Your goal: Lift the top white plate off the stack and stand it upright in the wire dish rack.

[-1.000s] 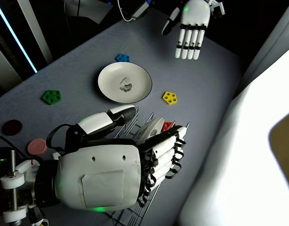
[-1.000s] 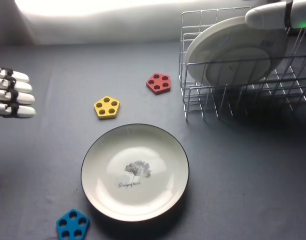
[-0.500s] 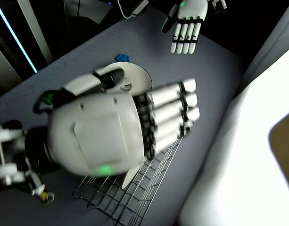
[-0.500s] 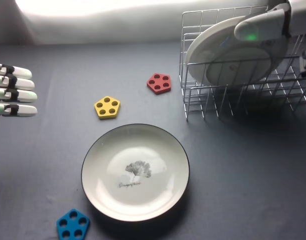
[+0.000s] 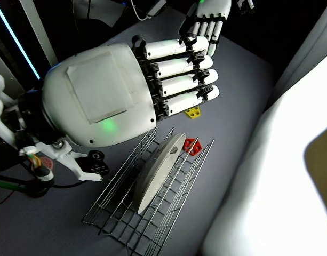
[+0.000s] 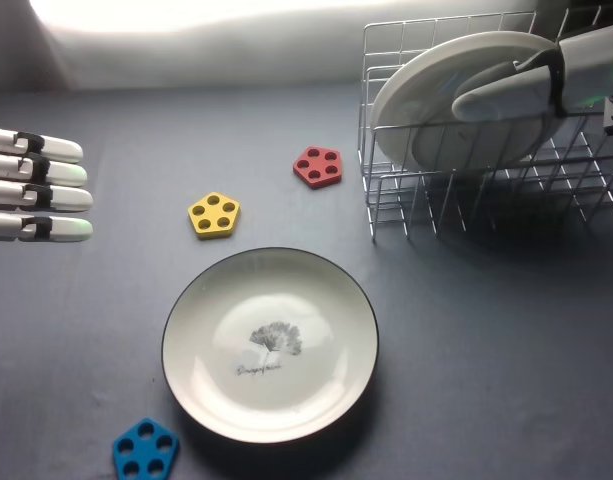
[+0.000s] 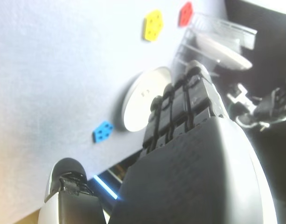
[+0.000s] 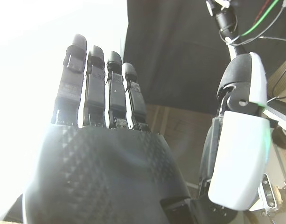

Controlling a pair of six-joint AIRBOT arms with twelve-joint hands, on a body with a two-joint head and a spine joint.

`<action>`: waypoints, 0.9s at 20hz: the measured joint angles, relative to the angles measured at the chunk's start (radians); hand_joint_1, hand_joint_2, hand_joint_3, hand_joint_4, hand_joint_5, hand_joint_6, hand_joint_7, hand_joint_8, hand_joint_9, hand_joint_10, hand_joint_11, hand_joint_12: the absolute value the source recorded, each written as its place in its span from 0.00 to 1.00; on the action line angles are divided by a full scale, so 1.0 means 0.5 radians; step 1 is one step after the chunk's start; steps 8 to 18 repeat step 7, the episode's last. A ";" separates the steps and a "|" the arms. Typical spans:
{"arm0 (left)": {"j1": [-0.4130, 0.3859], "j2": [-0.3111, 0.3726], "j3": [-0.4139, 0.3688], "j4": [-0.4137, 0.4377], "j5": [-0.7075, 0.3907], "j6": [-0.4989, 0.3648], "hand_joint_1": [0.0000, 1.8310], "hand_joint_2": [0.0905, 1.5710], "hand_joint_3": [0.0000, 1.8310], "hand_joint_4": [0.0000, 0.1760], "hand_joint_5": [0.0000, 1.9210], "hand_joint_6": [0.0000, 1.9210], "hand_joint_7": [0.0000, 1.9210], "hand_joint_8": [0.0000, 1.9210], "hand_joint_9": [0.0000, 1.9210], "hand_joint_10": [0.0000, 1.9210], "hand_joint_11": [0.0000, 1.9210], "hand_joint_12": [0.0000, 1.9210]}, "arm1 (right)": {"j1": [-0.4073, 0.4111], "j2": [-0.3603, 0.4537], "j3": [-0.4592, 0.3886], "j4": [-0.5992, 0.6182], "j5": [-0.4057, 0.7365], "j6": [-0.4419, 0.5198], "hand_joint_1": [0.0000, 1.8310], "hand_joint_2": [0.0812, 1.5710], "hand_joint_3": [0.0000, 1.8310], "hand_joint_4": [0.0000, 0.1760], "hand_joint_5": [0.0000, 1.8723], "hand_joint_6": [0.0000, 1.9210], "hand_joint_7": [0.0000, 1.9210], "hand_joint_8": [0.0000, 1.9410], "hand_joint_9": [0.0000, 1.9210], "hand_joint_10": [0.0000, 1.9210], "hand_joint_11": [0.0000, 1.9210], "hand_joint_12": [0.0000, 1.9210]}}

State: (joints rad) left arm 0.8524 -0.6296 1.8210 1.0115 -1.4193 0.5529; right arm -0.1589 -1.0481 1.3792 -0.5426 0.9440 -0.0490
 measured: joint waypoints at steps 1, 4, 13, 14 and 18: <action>0.000 0.000 0.000 -0.024 -0.002 0.002 0.09 0.60 0.00 0.00 0.02 0.00 0.03 0.00 0.04 0.01 0.05 0.01 | 0.000 0.004 -0.020 -0.007 -0.011 -0.002 0.40 0.56 0.01 0.00 0.09 0.00 0.12 0.00 0.12 0.00 0.14 0.00; 0.000 0.006 0.001 -0.066 0.008 0.008 0.08 0.60 0.00 0.00 0.02 0.00 0.04 0.00 0.04 0.00 0.05 0.01 | 0.000 0.011 -0.063 -0.079 -0.018 -0.002 0.35 0.57 0.01 0.00 0.10 0.00 0.12 0.00 0.12 0.00 0.15 0.01; 0.000 0.012 0.011 -0.066 0.024 0.008 0.09 0.60 0.00 0.00 0.02 0.00 0.04 0.00 0.04 0.00 0.05 0.01 | -0.003 0.050 -0.067 -0.158 -0.018 -0.002 0.29 0.61 0.01 0.00 0.06 0.00 0.08 0.00 0.09 0.00 0.11 0.00; 0.000 0.012 0.011 -0.066 0.024 0.008 0.09 0.60 0.00 0.00 0.02 0.00 0.04 0.00 0.04 0.00 0.05 0.01 | -0.003 0.050 -0.067 -0.158 -0.018 -0.002 0.29 0.61 0.01 0.00 0.06 0.00 0.08 0.00 0.09 0.00 0.11 0.00; 0.000 0.012 0.011 -0.066 0.024 0.008 0.09 0.60 0.00 0.00 0.02 0.00 0.04 0.00 0.04 0.00 0.05 0.01 | -0.003 0.050 -0.067 -0.158 -0.018 -0.002 0.29 0.61 0.01 0.00 0.06 0.00 0.08 0.00 0.09 0.00 0.11 0.00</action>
